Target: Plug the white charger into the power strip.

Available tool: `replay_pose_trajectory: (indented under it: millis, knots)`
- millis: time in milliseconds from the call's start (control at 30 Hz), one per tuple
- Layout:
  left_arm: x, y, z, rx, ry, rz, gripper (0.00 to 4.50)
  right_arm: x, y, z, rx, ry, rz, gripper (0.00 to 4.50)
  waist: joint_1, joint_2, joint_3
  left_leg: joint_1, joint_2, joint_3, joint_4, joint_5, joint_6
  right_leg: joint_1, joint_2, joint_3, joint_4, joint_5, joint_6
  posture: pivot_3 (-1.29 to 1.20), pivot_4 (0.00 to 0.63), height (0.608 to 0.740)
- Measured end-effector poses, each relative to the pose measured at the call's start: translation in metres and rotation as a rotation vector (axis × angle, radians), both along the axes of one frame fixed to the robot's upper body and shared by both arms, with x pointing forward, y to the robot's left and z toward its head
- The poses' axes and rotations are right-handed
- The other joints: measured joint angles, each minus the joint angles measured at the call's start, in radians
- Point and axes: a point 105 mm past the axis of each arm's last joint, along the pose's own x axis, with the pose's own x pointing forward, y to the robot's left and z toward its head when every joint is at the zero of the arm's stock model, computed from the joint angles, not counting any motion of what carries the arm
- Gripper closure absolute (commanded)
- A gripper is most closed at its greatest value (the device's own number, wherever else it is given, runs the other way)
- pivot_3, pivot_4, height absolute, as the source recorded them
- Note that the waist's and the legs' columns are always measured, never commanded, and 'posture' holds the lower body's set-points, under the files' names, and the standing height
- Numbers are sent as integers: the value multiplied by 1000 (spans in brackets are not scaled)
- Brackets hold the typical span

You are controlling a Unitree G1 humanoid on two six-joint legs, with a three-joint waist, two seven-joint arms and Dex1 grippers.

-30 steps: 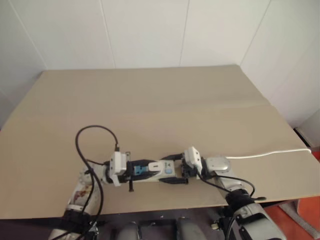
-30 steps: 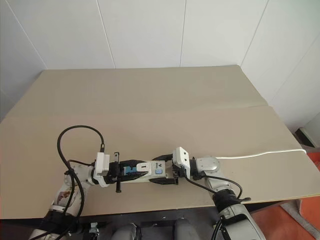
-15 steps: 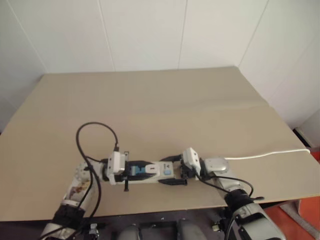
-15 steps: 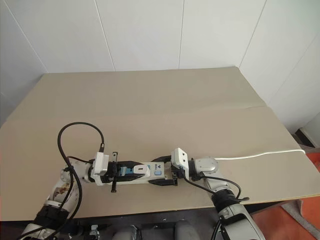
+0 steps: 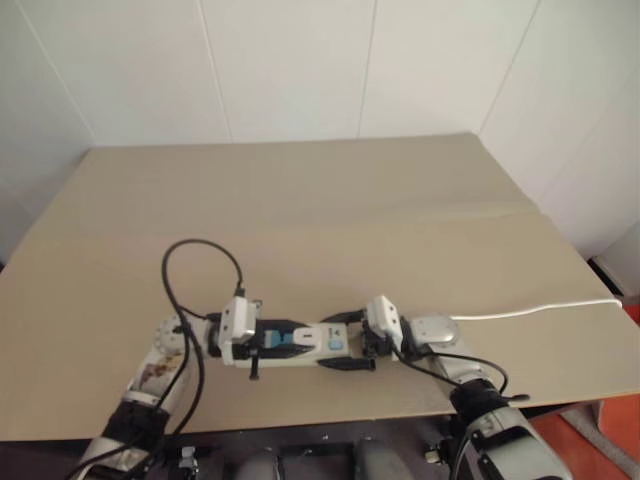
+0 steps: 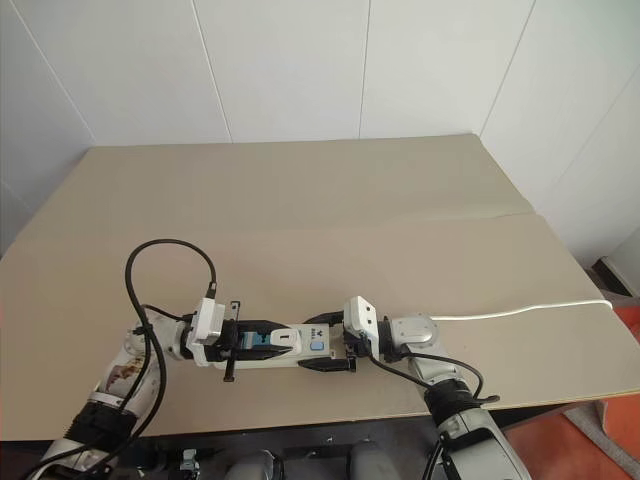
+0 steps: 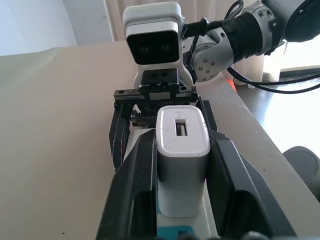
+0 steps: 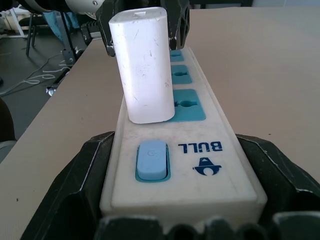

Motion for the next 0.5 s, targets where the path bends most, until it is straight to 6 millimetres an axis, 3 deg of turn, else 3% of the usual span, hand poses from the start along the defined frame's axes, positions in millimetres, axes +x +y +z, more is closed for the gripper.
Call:
replay_pose_trajectory:
  millis: [133,267,500]
  knots:
    - [-1,-1,1,20,9,0,3505,0,0,0,0,-1,1,1063,-1,0,0,0,0,0,0,0,0,0,0,0,0,0,0,0,150,740]
    - [-1,10,-10,93,42,29,2203,-1,0,0,1,-1,3,1063,-2,1,0,0,0,0,-2,0,0,-1,0,1,-1,0,0,0,150,740]
    - [1,17,-9,103,43,46,126,0,-3,0,-3,-1,0,1063,6,2,0,-1,0,1,-2,0,0,-1,-1,0,-1,-1,0,0,150,740]
